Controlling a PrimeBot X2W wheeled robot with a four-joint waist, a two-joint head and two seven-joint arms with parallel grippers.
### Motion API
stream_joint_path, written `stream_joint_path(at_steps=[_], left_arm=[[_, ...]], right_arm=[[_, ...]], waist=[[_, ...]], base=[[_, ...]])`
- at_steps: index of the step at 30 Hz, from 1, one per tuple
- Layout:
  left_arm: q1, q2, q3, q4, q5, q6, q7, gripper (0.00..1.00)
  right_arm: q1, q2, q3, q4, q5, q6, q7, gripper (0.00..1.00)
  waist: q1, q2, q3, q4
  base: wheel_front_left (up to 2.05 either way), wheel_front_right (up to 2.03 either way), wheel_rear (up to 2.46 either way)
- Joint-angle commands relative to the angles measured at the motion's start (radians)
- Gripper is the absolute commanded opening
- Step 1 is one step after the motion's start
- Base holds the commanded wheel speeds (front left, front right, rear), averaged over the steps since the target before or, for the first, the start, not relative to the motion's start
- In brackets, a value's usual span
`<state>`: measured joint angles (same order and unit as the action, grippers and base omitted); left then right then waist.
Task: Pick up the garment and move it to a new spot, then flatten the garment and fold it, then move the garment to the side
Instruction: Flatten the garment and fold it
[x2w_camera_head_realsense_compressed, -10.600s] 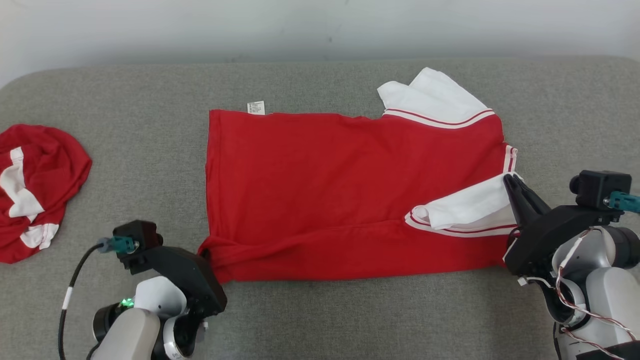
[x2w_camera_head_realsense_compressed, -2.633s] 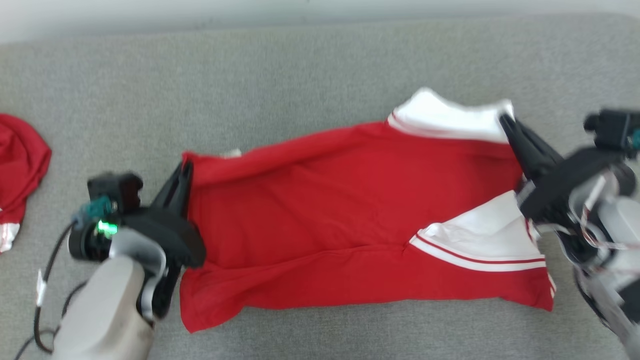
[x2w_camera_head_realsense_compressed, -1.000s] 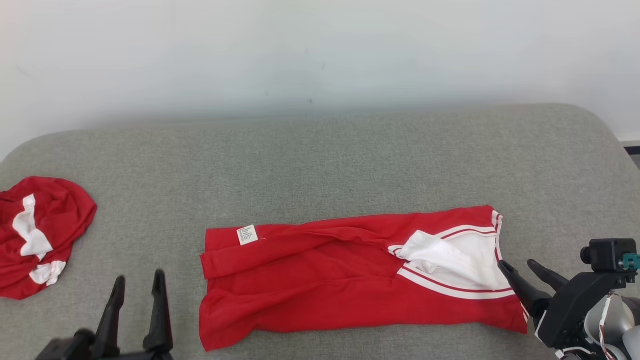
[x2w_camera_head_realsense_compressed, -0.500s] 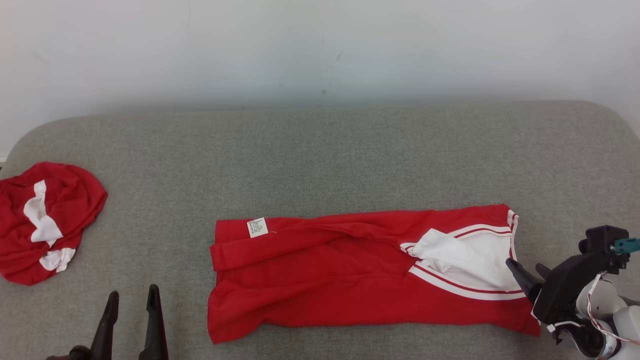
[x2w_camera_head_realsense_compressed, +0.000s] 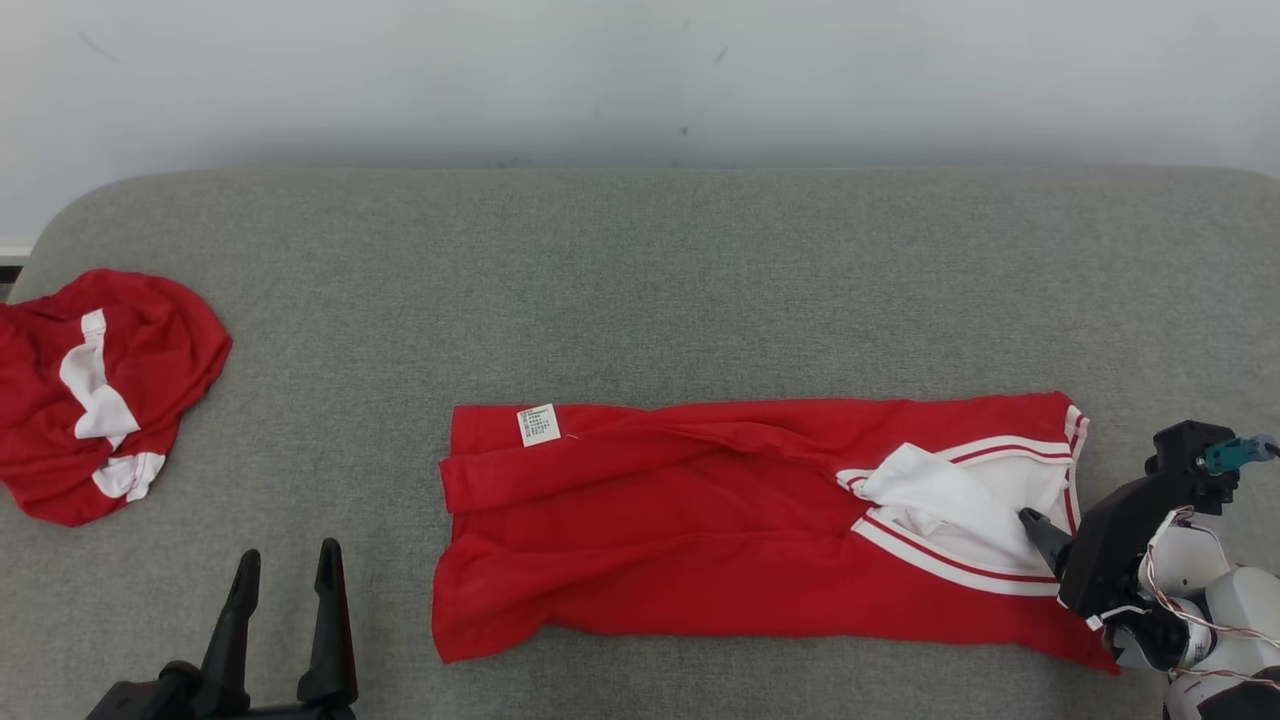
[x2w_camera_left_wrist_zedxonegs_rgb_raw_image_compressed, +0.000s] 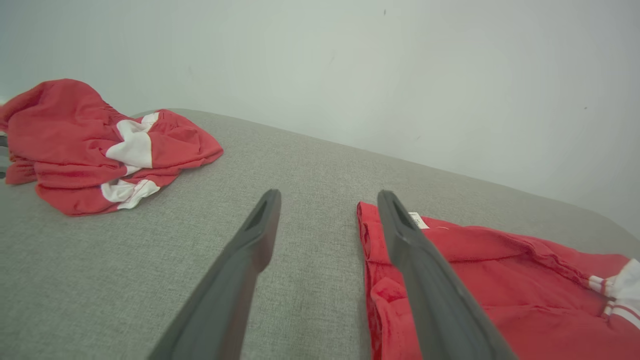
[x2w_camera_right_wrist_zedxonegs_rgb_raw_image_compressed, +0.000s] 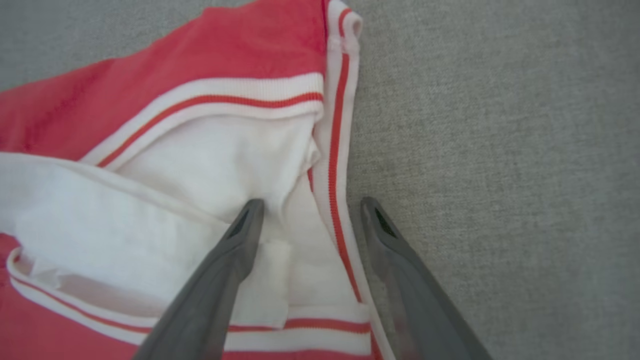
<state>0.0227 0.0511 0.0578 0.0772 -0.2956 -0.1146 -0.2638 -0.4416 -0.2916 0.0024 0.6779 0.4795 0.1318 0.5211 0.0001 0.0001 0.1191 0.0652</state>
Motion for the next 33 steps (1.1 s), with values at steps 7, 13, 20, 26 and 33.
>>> stream_joint_path(at_steps=[7,13,20,26,33], left_arm=[[-0.020,-0.001,0.001,-0.001,-0.005,0.004,-0.001,1.00],[-0.024,-0.001,0.006,-0.005,-0.005,0.004,0.000,1.00],[-0.026,-0.001,0.003,-0.005,-0.006,0.003,-0.001,1.00],[-0.028,-0.001,-0.008,-0.004,-0.012,0.007,-0.001,1.00],[-0.023,-0.001,-0.013,0.003,-0.004,0.006,-0.001,1.00]], right_arm=[[-0.024,0.039,0.000,0.064,-0.020,-0.001,0.024,0.99],[-0.024,0.025,0.017,0.061,-0.031,0.000,0.022,0.00],[-0.039,-0.061,-0.077,0.066,-0.149,-0.003,-0.026,0.00],[-0.029,-0.134,-0.223,0.046,-0.343,-0.003,-0.040,0.00],[0.001,-0.092,-0.334,-0.038,-0.481,-0.003,-0.013,0.00]], waist=[[-0.0001,-0.0001,0.025,0.022],[-0.0001,-0.0001,0.025,0.016],[-0.0001,-0.0001,0.019,-0.001],[-0.0001,-0.0001,0.017,-0.011],[-0.0001,-0.0001,-0.003,-0.015]], base=[[0.00,0.00,0.00],[0.00,0.00,0.00],[0.00,0.00,0.00],[0.00,0.00,0.00],[0.00,0.00,0.00]])
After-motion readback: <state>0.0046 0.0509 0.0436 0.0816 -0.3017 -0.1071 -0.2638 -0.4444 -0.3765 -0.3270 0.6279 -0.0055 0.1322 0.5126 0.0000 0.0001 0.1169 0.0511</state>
